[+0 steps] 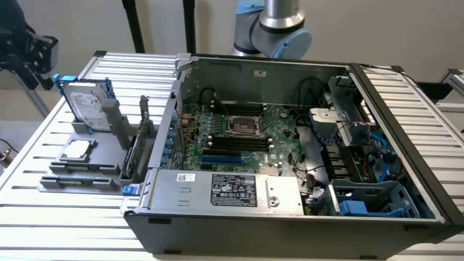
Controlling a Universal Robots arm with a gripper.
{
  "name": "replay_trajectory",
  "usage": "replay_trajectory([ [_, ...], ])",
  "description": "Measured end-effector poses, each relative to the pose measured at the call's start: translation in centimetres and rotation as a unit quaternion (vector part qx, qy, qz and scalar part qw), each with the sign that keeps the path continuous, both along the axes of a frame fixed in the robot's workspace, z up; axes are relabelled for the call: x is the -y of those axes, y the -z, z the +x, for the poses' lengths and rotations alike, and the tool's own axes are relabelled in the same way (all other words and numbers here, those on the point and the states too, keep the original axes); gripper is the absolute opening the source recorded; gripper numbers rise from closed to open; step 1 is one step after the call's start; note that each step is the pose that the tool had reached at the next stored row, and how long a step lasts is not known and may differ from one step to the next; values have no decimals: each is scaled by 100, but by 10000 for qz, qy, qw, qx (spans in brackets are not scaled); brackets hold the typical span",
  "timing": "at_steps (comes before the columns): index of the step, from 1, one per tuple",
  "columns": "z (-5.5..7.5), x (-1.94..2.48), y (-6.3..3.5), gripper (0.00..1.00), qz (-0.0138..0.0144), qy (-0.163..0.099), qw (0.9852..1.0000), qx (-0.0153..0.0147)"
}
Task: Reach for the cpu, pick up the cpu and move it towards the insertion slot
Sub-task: 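Pick up the cpu and move it towards the insertion slot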
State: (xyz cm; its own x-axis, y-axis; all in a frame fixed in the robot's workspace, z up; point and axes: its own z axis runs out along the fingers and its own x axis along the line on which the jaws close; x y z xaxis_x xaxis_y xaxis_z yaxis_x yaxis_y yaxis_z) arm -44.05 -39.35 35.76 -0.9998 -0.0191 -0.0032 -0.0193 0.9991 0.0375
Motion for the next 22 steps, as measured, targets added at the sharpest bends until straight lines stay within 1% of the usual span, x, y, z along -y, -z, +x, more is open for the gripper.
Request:
replay_trajectory([
  [3, 0, 0, 15, 47, 0, 0, 10000, 1],
  [4, 0, 0, 20, 47, 0, 0, 10000, 0],
  [5, 0, 0, 26, 53, 0, 0, 10000, 0],
  [6, 0, 0, 32, 53, 0, 0, 10000, 0],
  [10, 0, 0, 44, 76, -1, 0, 10000, -1],
  [12, 0, 0, 46, 76, -1, 0, 10000, 0],
  [13, 0, 0, 46, 83, -1, 0, 10000, 0],
  [22, 0, 0, 46, 83, -1, 0, 10000, 1],
])
